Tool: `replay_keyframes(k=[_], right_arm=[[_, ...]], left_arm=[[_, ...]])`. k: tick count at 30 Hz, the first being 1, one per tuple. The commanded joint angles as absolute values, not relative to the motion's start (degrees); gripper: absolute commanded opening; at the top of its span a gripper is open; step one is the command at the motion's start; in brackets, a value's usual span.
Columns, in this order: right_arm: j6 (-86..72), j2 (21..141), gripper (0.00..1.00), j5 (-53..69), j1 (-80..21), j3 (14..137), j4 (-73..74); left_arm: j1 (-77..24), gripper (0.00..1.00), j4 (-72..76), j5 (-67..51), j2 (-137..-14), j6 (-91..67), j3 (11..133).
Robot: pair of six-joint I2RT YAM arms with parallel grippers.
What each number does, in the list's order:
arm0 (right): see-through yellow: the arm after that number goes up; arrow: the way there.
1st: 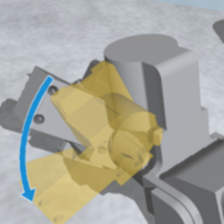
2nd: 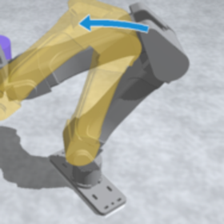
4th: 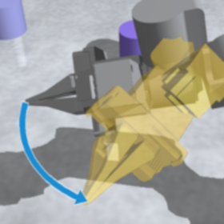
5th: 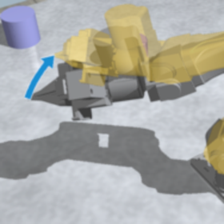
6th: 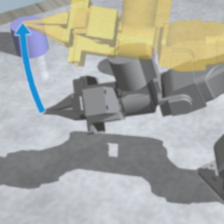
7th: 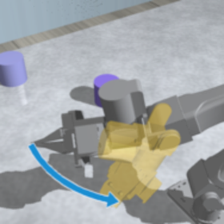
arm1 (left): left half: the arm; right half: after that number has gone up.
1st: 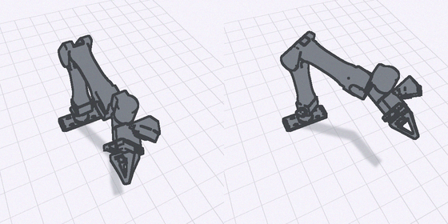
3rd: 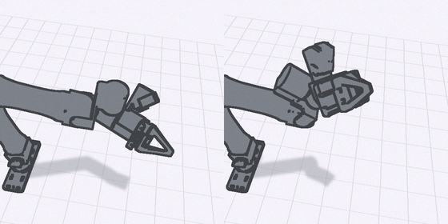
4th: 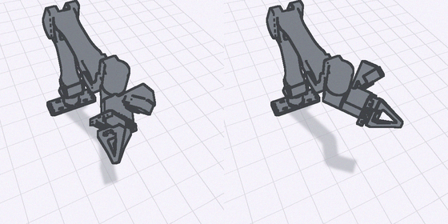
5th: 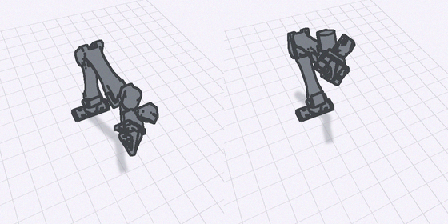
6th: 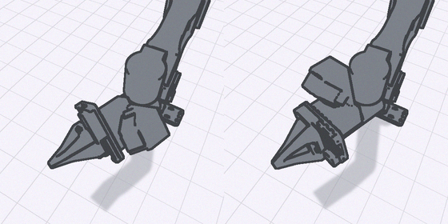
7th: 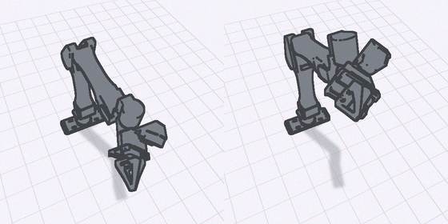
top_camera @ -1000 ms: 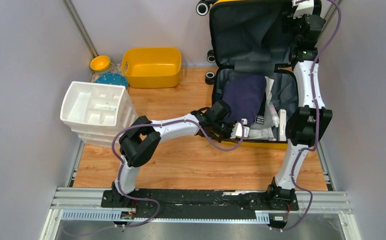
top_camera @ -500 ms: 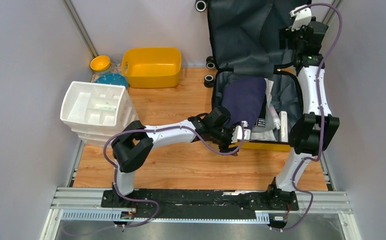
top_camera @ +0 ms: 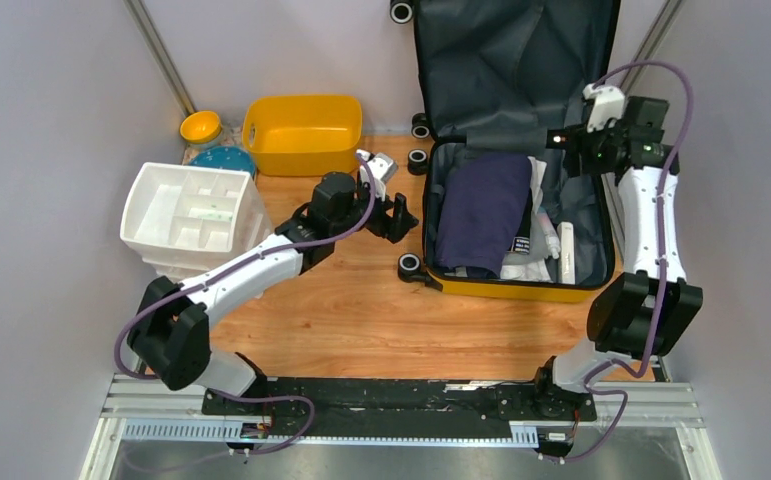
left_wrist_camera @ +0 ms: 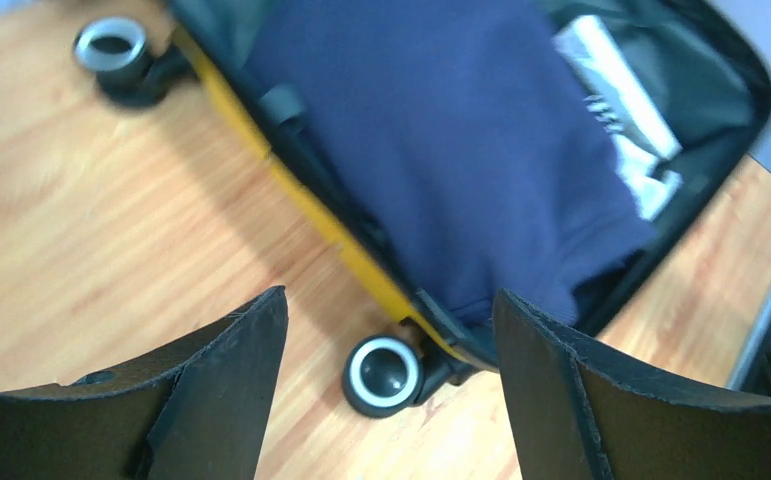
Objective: Open, take out, and arrange the luggage
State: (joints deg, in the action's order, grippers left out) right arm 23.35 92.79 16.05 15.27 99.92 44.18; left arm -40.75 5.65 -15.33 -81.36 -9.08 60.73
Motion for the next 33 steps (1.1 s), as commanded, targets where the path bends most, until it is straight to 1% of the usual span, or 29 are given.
replay_keyframes(k=[1, 3, 5, 7, 8, 11, 14, 16, 19, 20, 22, 23, 25, 26, 28, 29, 32, 33], right_arm=[[20.57, 90.26, 0.63, 12.50, 11.78, 92.47, 46.68], [20.65, 92.37, 0.60, 6.89, 11.95, 91.93, 46.49], [22.93, 95.17, 0.57, 4.41, 12.65, 91.50, 46.50], [23.99, 97.28, 0.54, 2.99, 13.09, 90.88, 45.19], [23.91, 99.64, 0.50, 2.81, 13.70, 90.97, 44.57], [23.29, 104.30, 0.44, 1.85, 13.97, 92.63, 42.46], [22.76, 108.26, 0.42, 1.93, 13.97, 95.62, 42.10], [23.03, 110.03, 0.41, 0.80, 14.06, 97.02, 41.57], [23.55, 113.28, 0.40, -2.46, 15.29, 98.26, 40.61], [23.64, 114.86, 0.40, -3.24, 16.42, 99.39, 40.52], [23.99, 116.27, 0.40, -5.00, 17.57, 100.89, 40.34], [24.26, 117.32, 0.40, -5.53, 18.80, 101.94, 40.08], [24.61, 118.03, 0.39, -5.98, 19.77, 102.83, 40.25], [24.87, 118.21, 0.39, -6.15, 20.04, 103.09, 40.25], [25.75, 117.86, 0.39, -7.03, 20.04, 102.40, 39.73], [25.75, 117.69, 0.40, -7.55, 20.04, 102.22, 39.73], [25.93, 117.42, 0.40, -9.84, 20.04, 101.34, 39.73], [25.49, 117.42, 0.40, -11.24, 20.04, 101.34, 40.16]], left_arm=[[-37.71, 0.82, 5.98, -6.60, -85.59, -22.40, 59.93], [-37.44, 0.82, 5.89, -6.59, -87.44, -25.13, 61.25], [-37.44, 0.81, 7.29, -8.52, -90.25, -26.18, 63.10], [-37.35, 0.81, 7.38, -8.96, -93.93, -27.51, 65.55], [-37.44, 0.81, 7.12, -8.79, -95.09, -28.55, 66.44], [-37.44, 0.81, 9.04, -10.63, -99.74, -29.61, 68.73], [-37.53, 0.81, 10.01, -13.44, -103.88, -31.82, 71.01], [-37.88, 0.76, 11.77, -14.84, -105.55, -31.91, 71.02], [-38.50, 0.65, 14.58, -17.47, -108.62, -31.90, 71.80], [-38.50, 0.57, 15.63, -18.53, -109.68, -31.99, 72.42], [-39.11, 0.49, 16.60, -18.90, -112.13, -30.34, 73.73], [-39.29, 0.40, 18.70, -18.90, -112.76, -29.54, 74.09], [-40.08, 0.31, 18.64, -19.60, -115.56, -28.05, 77.49], [-40.34, 0.24, 18.46, -19.86, -116.53, -27.86, 78.74], [-40.95, 0.15, 18.98, -20.39, -118.99, -27.77, 81.54], [-41.22, 0.08, 19.07, -20.39, -119.79, -27.69, 82.61], [-42.62, 0.00, 18.98, -20.48, -122.34, -26.64, 85.95], [-42.89, 0.00, 18.98, -20.39, -122.78, -26.63, 86.57]])
